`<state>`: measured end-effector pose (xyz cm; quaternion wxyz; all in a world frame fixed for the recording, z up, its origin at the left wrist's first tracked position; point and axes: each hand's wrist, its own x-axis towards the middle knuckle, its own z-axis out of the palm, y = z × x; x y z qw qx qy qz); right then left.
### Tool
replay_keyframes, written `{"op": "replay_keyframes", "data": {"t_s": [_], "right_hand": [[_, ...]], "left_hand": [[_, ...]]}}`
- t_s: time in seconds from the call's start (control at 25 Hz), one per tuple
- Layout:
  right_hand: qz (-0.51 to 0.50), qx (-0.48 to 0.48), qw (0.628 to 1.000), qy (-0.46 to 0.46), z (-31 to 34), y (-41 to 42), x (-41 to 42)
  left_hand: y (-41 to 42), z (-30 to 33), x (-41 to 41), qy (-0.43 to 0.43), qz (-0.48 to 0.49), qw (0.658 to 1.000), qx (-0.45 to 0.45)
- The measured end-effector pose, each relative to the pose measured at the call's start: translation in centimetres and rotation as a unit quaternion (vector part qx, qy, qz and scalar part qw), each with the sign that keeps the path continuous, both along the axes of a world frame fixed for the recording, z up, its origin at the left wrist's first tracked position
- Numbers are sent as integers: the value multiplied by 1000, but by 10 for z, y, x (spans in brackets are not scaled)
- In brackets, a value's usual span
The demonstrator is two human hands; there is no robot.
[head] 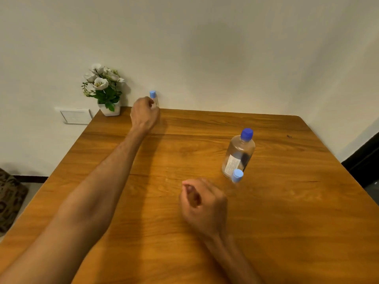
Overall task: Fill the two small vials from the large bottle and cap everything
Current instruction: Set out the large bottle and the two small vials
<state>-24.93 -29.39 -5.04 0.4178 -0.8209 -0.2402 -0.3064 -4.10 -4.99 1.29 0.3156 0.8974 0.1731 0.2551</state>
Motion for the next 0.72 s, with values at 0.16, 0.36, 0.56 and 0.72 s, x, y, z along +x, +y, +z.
{"op": "replay_keyframes", "data": {"t_s": [0.16,0.36,0.56,0.72], "right_hand": [[18,-44,995,84,-7,58,51],[1,-50,991,126,-15,83,90],[-12,-25,989,145,-17,86,104],[5,8,990,139,-14,75,95]], "left_hand": [[30,2,62,8,33,999,28],[53,-16,108,3,38,999,19],[47,-35,99,-43,14,997,-55],[24,-28,37,-65,-32,989,-132]]}}
